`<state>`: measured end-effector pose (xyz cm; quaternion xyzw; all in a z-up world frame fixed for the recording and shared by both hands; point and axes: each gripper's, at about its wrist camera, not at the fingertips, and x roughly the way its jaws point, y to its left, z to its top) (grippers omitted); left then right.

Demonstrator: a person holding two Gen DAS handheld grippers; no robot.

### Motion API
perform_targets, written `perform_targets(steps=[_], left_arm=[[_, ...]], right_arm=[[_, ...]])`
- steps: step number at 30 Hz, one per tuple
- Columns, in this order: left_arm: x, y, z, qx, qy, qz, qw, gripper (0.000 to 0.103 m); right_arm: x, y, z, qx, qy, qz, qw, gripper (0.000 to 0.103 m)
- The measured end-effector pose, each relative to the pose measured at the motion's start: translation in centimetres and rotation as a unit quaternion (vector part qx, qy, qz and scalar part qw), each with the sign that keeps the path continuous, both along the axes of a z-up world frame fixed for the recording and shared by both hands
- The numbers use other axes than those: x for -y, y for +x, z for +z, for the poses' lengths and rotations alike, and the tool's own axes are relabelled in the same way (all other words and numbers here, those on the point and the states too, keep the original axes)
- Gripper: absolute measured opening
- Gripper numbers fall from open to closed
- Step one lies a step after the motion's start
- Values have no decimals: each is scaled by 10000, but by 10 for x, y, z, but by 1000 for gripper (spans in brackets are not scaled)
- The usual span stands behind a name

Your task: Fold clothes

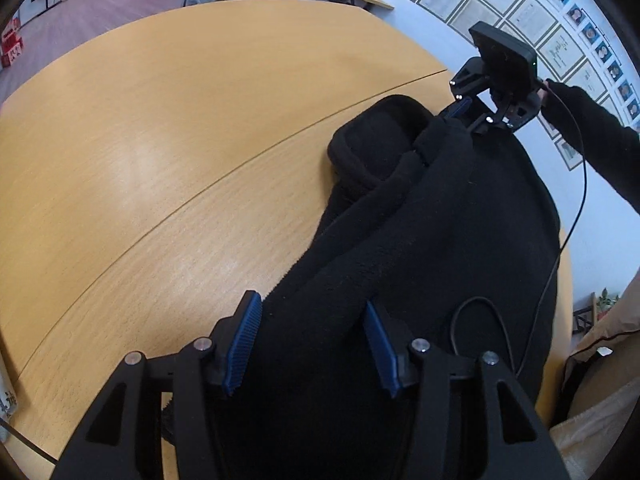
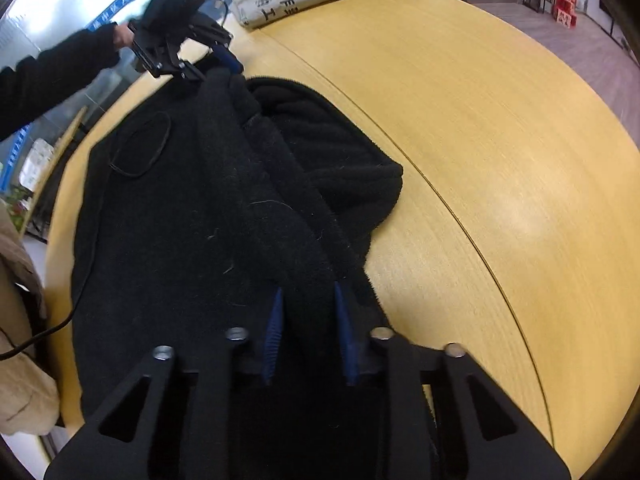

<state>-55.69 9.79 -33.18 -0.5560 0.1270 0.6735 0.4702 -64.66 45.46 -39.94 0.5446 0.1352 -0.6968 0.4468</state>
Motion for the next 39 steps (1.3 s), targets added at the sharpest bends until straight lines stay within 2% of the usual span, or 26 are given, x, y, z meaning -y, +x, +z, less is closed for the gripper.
perform_targets(steps=[4, 6, 8, 10, 12, 15, 16, 18, 20, 21, 22, 24, 26, 27, 29, 32, 34, 37, 38, 39], left_arm=[[6, -5, 8, -97, 167, 79, 9998, 54], [18, -5, 22, -342, 474, 196, 9981, 54], [30, -7, 26, -511, 599, 385, 9962, 54], [40, -11, 25, -613, 576, 617, 9945, 54], [43, -10, 15, -346, 451, 599, 9966, 54], [26, -2, 9, -401, 334, 328, 9981, 54], [20, 1, 8, -425, 297, 236, 9984, 54], [10, -1, -8, -322, 40, 207, 9993, 54], [5, 0, -19, -233, -82, 223, 9994, 55], [6, 2, -19, -291, -55, 234, 9993, 55], [7, 4, -17, -361, -19, 245, 9990, 55], [13, 4, -13, -401, 26, 249, 9989, 55], [18, 3, -6, -454, 9, 238, 9987, 52], [22, 2, -5, -481, 54, 253, 9985, 51], [30, 0, 2, -570, 193, 298, 9977, 40], [37, -1, 18, -777, 568, 387, 9946, 36], [41, -5, 12, -773, 461, 448, 9949, 36], [40, -2, -18, -255, -5, 348, 9991, 36], [40, 0, -17, -307, 48, 287, 9991, 36], [40, 3, -14, -384, 124, 224, 9989, 36]], right_arm=[[-9, 13, 18, -429, -191, -65, 9989, 12], [-18, 23, 26, -697, -272, -118, 9971, 14], [-20, 27, 16, -726, -21, -134, 9973, 15], [-24, 29, 9, -757, 125, -254, 9967, 22], [-29, 27, 15, -722, -180, -465, 9961, 26], [-32, 23, 24, -593, -744, -714, 9929, 50], [-25, 19, 24, -519, -835, -694, 9927, 51], [-9, 10, 17, -395, -818, -591, 9941, 51], [10, -1, 5, -253, -718, -467, 9960, 46], [18, -3, -3, -128, -681, -389, 9968, 27], [26, -5, -11, 1, -644, -309, 9974, 16], [28, 3, -10, -256, -599, -250, 9976, 14], [27, 11, -3, -558, -642, -247, 9961, 9], [25, 14, 3, -725, -712, -275, 9944, 9], [18, 24, 16, -995, -775, -263, 9917, 9], [6, 34, 30, -1340, -863, -238, 9869, 9], [-2, 32, 21, -1366, -776, -365, 9869, 9], [3, 27, 6, -1370, -497, -260, 9890, 10], [7, 28, 3, -1397, -512, -231, 9886, 11], [7, 28, 0, -1385, -554, -241, 9885, 16]])
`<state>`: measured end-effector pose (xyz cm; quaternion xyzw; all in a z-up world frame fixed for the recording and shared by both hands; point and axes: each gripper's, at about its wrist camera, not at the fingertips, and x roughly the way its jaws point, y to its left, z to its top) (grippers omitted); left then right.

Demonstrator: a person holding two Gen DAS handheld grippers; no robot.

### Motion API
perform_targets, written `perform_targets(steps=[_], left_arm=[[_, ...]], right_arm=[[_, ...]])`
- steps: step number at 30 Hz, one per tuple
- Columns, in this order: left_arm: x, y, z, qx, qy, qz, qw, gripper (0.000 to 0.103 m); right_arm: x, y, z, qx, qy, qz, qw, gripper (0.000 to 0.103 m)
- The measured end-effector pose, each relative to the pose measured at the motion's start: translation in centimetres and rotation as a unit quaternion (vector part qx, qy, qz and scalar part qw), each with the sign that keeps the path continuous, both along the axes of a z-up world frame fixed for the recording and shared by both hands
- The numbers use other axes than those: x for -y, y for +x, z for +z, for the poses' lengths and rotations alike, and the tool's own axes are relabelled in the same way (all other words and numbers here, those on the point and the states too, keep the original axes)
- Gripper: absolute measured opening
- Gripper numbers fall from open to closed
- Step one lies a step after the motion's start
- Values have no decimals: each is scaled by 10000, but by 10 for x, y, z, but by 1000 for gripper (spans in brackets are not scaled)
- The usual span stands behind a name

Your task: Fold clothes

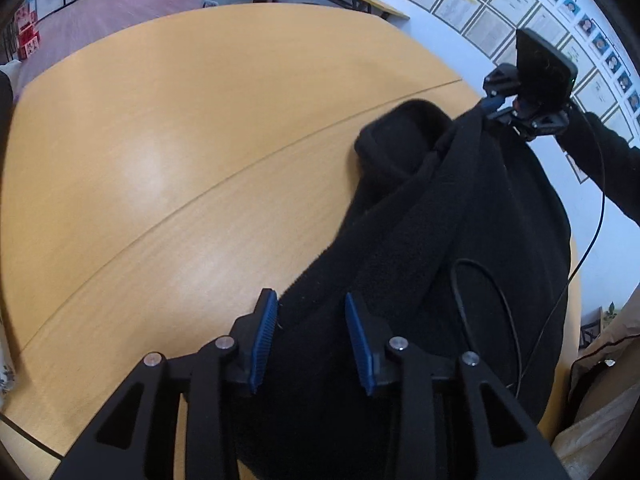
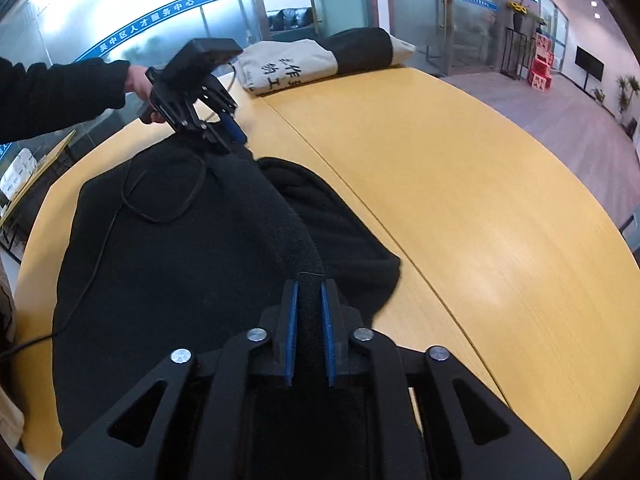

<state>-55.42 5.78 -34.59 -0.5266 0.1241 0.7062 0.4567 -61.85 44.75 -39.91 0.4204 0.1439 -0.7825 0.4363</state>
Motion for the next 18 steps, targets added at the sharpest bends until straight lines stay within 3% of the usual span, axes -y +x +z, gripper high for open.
perform_targets(steps=[3, 9, 13, 15, 16, 18], left_arm=[[20, 3, 18, -19, 340, -181, 9993, 35], [20, 24, 17, -46, 139, -641, 9978, 35], [9, 20, 15, -142, 125, -559, 9983, 36], [7, 22, 16, -353, -37, -540, 9979, 52], [8, 23, 17, -466, -157, -529, 9974, 66], [16, 23, 19, -613, -299, -524, 9963, 70]], right_arm=[[5, -5, -11, 146, -54, 39, 9999, 33], [16, -15, -25, 210, -140, -103, 9996, 33], [22, -16, -30, 255, -89, -40, 9996, 33], [17, -16, -31, 290, -86, -27, 9995, 33], [15, -16, -31, 310, -86, -23, 9995, 33], [11, -16, -31, 340, -88, -22, 9994, 33]])
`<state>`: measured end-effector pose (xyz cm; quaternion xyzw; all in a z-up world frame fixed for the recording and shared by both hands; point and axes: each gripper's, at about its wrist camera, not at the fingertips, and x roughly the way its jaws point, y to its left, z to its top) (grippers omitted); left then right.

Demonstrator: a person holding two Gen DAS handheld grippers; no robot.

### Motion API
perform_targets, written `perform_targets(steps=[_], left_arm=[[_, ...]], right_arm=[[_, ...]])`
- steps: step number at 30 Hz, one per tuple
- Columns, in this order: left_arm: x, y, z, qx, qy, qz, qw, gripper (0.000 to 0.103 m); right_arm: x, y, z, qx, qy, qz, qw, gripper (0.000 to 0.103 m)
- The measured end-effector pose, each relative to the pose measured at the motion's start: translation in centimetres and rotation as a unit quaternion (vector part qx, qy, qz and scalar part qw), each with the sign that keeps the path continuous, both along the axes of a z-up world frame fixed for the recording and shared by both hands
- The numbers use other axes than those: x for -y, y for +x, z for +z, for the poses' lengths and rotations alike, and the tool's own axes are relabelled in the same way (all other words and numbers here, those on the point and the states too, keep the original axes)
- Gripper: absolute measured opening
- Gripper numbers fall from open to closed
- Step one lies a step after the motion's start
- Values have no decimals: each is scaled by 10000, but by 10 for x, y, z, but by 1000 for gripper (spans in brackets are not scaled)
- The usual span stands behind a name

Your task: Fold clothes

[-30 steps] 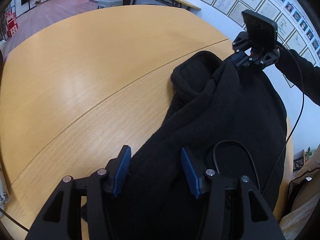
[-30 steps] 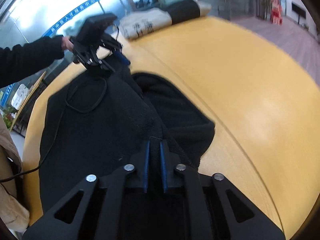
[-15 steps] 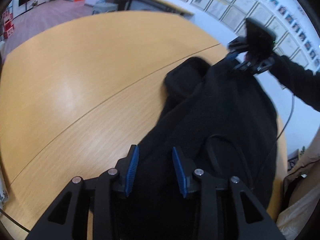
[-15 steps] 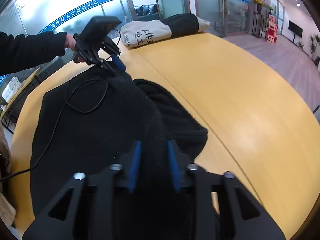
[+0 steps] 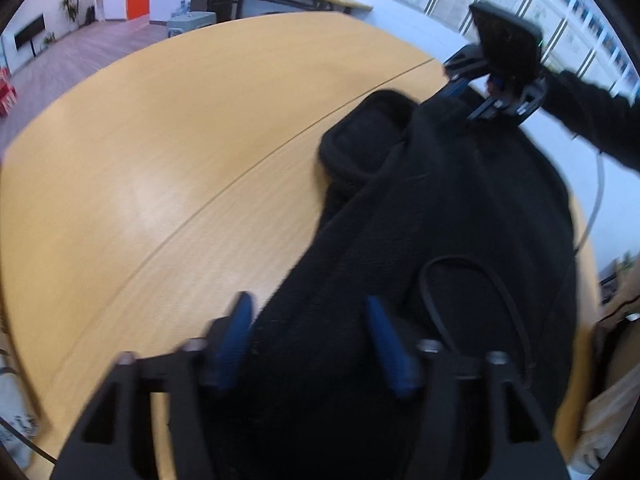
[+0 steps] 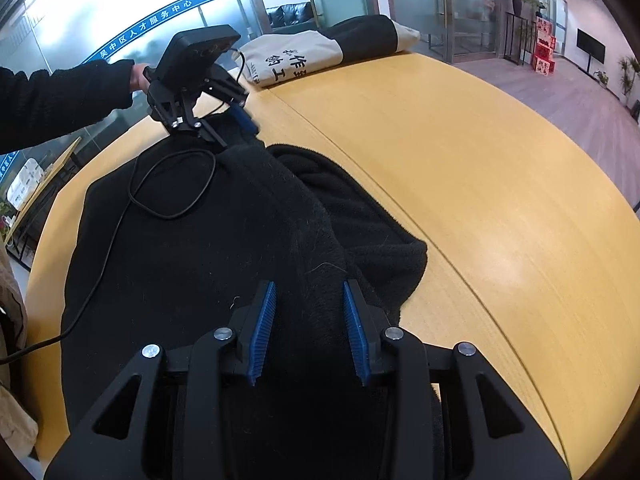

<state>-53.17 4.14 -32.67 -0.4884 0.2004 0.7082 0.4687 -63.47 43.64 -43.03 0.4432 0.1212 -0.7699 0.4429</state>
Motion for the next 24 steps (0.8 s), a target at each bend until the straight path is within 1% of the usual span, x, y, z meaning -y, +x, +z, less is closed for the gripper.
perform_targets(steps=[3, 6, 9, 10, 11, 13, 14, 15, 16, 17, 19, 21, 23, 24], left_arm=[[11, 1, 1, 149, 78, -98, 9998, 70], [19, 6, 8, 96, 222, -197, 9995, 69], [18, 10, 12, 40, 269, -307, 9992, 67], [24, 8, 14, 64, 230, -361, 9991, 62], [8, 10, 14, 88, 189, -398, 9990, 58], [-6, 13, 10, 75, 133, -462, 9988, 54], [10, 10, 13, 93, 150, -466, 9988, 49], [15, 8, 13, 119, 161, -434, 9989, 45], [14, 6, 12, 135, 152, -384, 9991, 36], [17, 3, 11, 183, 146, -318, 9992, 31], [23, -2, 11, 330, 174, -231, 9990, 29], [24, -5, 11, 381, 154, -197, 9990, 25], [16, -7, 12, 344, 125, -155, 9992, 16], [8, -7, 12, 298, 122, -128, 9994, 15]], right_arm=[[-4, 1, 2, 11, -10, -22, 10000, 33], [-8, 2, 5, 14, -34, -25, 10000, 33], [-9, 2, 4, 13, -37, -30, 10000, 33], [-9, 2, 4, 13, -35, -31, 10000, 33], [-9, 3, 3, 16, -35, -32, 10000, 33], [-9, 3, 3, 22, -34, -25, 10000, 33], [-9, 4, 3, 22, -31, -20, 10000, 33], [-9, 4, 3, 24, -29, -18, 10000, 33], [-9, 4, 3, 29, -29, -18, 10000, 33], [-9, 4, 3, 34, -30, -18, 10000, 33], [-10, 5, 3, 43, -30, -23, 10000, 33], [-11, 6, 3, 43, -24, -27, 10000, 33], [-12, 7, 4, 34, -5, -20, 10000, 33], [-12, 7, 4, 28, 7, -16, 10000, 33]])
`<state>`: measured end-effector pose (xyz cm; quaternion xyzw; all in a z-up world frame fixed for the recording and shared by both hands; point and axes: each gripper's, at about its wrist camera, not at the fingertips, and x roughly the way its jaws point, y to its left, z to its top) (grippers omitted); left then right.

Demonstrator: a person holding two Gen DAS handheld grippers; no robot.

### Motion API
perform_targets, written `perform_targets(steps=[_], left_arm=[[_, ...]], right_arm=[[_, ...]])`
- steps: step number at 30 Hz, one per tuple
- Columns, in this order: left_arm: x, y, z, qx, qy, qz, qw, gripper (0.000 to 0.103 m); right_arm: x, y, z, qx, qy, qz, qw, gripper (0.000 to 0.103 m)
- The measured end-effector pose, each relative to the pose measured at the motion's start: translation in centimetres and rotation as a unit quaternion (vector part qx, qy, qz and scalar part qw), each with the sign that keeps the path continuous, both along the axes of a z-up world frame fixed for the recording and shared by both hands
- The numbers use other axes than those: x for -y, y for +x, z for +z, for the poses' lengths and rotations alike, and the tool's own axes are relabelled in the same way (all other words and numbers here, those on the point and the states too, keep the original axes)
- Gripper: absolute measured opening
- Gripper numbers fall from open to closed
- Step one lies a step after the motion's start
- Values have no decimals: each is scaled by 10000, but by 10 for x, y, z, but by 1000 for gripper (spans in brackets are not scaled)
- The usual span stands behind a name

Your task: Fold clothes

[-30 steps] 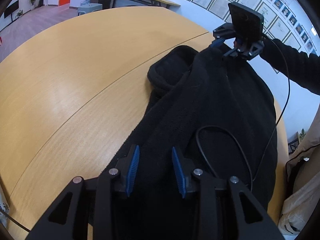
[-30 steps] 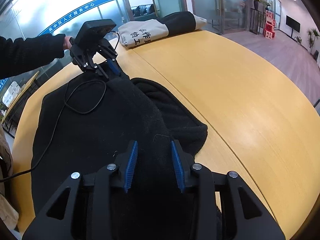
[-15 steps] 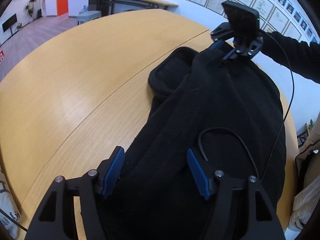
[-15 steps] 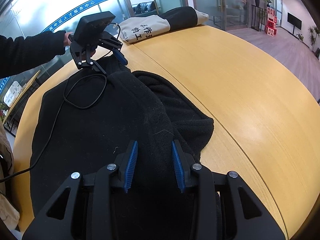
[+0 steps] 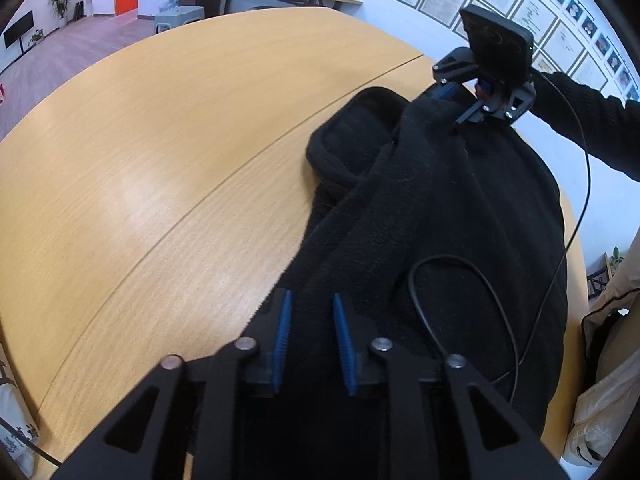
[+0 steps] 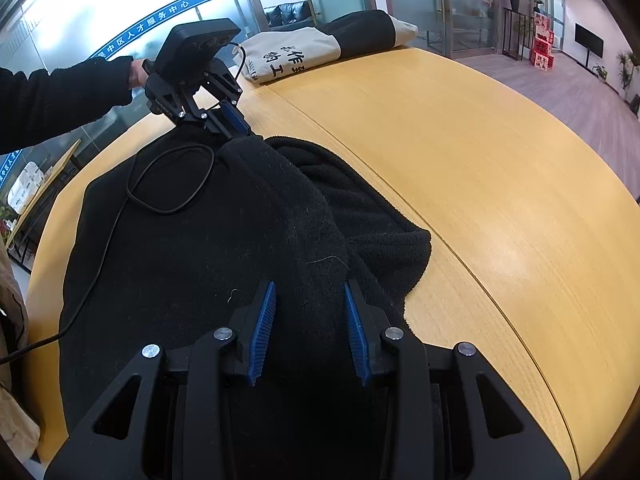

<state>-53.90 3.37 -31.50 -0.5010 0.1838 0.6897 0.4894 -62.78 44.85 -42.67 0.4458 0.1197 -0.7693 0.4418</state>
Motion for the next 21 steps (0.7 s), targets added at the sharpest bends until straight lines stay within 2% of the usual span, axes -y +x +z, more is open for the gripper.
perform_targets(steps=[4, 5, 7, 8, 9, 12, 13, 16, 19, 21], left_arm=[[-34, -1, 0, -180, -11, 110, 9998, 3], [-31, -2, 5, -215, 72, 151, 9996, 2], [-26, -2, 14, -253, 243, 207, 9992, 0], [-23, -2, 16, -214, 307, 199, 9991, 0], [-20, -2, 19, -170, 371, 189, 9990, 0], [-22, -1, 10, -95, 171, 66, 9998, 0], [-27, 0, 6, -121, 100, 21, 9999, 1], [-35, 3, -4, -245, -75, -95, 9996, 14], [-30, 4, -1, -239, -84, -212, 9995, 16], [-30, 5, 3, -160, 1, -272, 9995, 21]], right_arm=[[-3, 1, 4, -69, -31, -15, 10000, 33], [-5, 1, 6, -99, -76, -37, 9999, 33], [-10, 1, 11, -125, -186, -84, 9997, 23], [-11, 1, 12, -124, -205, -85, 9997, 16], [-12, 2, 12, -115, -200, -71, 9997, 15], [-12, 3, 11, -81, -158, -52, 9998, 16], [-12, 3, 10, -65, -153, -67, 9998, 18], [-9, 1, 7, -21, -138, -96, 9999, 22], [-6, 2, 7, -21, -98, -31, 9999, 23], [-7, 4, 7, -14, -97, -34, 9999, 23]])
